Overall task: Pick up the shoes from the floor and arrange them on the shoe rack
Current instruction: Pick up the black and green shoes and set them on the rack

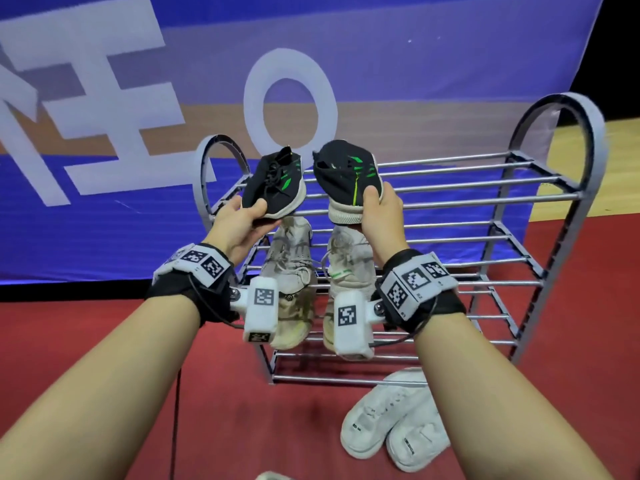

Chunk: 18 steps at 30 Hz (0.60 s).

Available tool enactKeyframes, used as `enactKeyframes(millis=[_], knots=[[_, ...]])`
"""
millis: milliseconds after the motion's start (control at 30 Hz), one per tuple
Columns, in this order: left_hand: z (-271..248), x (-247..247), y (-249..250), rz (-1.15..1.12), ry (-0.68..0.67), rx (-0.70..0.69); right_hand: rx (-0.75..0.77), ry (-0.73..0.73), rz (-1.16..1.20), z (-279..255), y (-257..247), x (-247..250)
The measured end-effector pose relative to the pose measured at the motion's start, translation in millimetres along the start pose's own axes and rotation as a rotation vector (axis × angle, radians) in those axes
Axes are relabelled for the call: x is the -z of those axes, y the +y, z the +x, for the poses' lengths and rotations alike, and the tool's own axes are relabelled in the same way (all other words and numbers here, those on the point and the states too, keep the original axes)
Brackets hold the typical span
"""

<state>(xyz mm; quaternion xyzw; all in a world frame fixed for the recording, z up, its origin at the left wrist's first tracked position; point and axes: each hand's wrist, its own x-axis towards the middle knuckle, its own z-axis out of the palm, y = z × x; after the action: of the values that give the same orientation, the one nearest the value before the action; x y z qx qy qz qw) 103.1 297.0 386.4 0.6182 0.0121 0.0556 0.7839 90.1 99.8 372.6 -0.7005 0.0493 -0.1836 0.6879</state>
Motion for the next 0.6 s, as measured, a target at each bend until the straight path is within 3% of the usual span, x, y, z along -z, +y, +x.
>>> enactKeyframes(millis=[167, 433, 533, 600], knots=[[3.0, 1.8, 1.7, -0.022, -0.007, -0.012, 0.01, 0.034, -0.02, 7.2, 2.6, -0.1], [-8.5, 2.6, 3.6, 0.207, 0.019, -0.021, -0.012, -0.004, 0.011, 5.6, 2.5, -2.8], [-14.0, -0.4, -0.4, 0.278, 0.076, -0.077, -0.047, -0.055, -0.025, 4.0, -3.6, 5.0], [-17.5, -3.5, -3.4, 0.299, 0.188, -0.137, -0.055, -0.076, -0.083, 7.1, -9.2, 15.7]])
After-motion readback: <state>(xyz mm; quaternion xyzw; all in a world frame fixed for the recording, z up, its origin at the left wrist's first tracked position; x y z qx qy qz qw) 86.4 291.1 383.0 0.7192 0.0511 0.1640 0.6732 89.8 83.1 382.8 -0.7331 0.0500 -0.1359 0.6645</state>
